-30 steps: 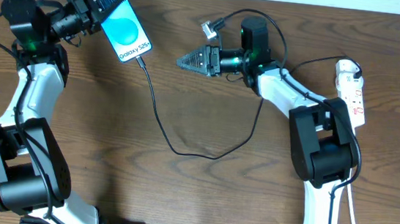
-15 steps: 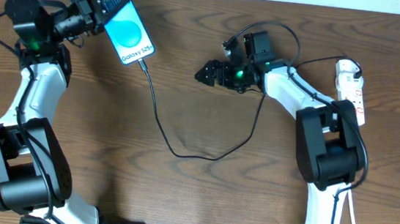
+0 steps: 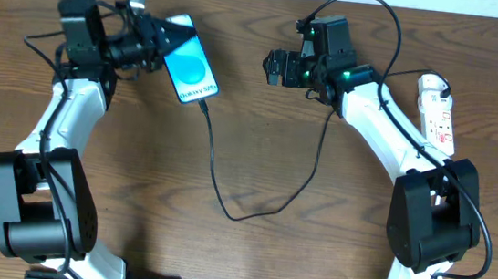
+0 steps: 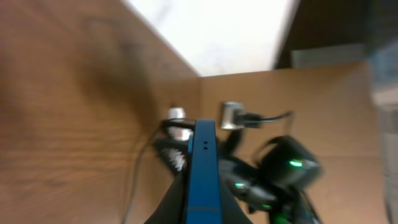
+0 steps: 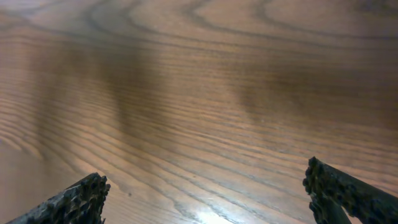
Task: Plug charger to phone and switch on socket
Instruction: 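Lower the plugged-in phone toward the table with left gripper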
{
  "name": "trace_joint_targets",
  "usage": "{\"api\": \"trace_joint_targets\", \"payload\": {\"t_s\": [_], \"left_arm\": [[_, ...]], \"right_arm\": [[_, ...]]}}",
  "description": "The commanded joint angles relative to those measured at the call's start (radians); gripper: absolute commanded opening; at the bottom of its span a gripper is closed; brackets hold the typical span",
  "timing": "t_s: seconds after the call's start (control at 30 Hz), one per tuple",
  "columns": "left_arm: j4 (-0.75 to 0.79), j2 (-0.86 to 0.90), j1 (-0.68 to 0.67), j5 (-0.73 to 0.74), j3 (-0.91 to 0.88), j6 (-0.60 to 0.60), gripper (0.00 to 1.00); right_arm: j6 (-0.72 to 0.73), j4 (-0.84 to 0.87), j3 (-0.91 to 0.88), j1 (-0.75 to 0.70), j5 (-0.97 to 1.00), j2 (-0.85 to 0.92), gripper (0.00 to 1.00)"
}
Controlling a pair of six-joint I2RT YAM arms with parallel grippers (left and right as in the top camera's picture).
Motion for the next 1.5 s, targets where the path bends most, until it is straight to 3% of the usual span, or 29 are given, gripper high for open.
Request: {"api": "trace_joint_targets", "payload": {"t_s": [0.0,0.2,0.47,1.03,1.47], "left_arm": [[-0.090,-0.035,-0.013,-0.102,0.010,0.184,0.07],[-0.283,-0.009,-0.015,-0.240,0.010,0.288,0.07],[-0.328,0.068,-0.015,-0.336,0.010,0.348,0.08],[-0.332,0.322,-0.016,-0.348,0.010,0.359,0.07],[-0.339,0.356,-0.016,-0.389,0.010,0.367,0.07]], "right_arm": [[-0.016,-0.007,0.006,0.006,0.048,-0.027,0.99],[-0.016,-0.021,0.006,0.010,0.048,-0.027,0.99],[-0.016,-0.030,0.006,0.018,0.047,-0.027,0.99],[-0.017,-0.033,0.006,0.047,0.047,-0.027,0.99],[-0.017,-0.033,0.006,0.047,0.047,-0.027,0.99]]}}
